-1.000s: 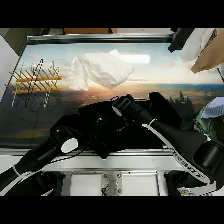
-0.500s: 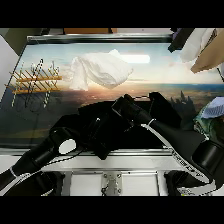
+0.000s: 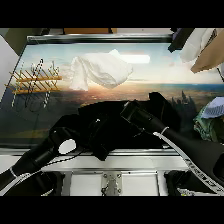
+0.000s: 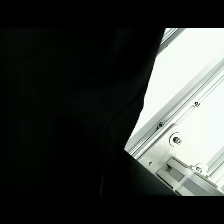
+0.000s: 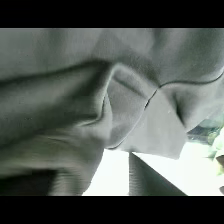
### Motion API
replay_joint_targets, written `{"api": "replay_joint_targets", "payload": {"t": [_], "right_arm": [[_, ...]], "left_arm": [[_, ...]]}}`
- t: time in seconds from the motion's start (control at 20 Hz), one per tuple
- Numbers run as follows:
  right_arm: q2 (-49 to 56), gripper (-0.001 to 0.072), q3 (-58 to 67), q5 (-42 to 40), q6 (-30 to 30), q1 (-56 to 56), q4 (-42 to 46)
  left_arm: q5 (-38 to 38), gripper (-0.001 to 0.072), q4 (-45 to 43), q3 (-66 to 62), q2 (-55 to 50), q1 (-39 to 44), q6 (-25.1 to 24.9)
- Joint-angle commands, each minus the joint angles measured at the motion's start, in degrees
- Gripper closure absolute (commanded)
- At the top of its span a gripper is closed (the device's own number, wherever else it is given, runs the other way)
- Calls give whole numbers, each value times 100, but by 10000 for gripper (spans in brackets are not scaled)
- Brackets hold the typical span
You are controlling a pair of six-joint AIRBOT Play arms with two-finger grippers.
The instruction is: Fold the clothes and pants, and hang the long-sleeved shirts on hangers.
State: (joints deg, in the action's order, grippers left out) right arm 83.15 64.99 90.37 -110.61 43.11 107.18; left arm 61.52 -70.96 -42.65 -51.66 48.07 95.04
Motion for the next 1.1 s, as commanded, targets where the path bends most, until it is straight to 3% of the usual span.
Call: {"api": "replay_joint_targets", "payload": {"t": [0.0, 0.15, 0.3, 0.65, 0.75, 1.05], "right_arm": [[-476, 684, -695, -391, -170, -4, -7], [-1261, 684, -726, -402, -356, -4, -236], [-2380, 685, -737, -400, -920, 2, -715], [-4089, 685, -1318, -636, -2103, 289, -782], [-4264, 684, -1703, -640, -2273, 442, -780], [-4306, 684, -2028, -970, -2380, 708, -785]], "left_arm": [[-11, 692, -13, -2, 2, 2, -9], [-238, 692, -157, -2, -2, 2, -7], [-505, 692, -103, -2, -114, -105, -7], [-258, 675, -101, -4, -715, -271, 282], [-247, 105, -101, -9, -525, -271, 529], [-286, 89, -162, -31, 402, -195, 1867]]}}
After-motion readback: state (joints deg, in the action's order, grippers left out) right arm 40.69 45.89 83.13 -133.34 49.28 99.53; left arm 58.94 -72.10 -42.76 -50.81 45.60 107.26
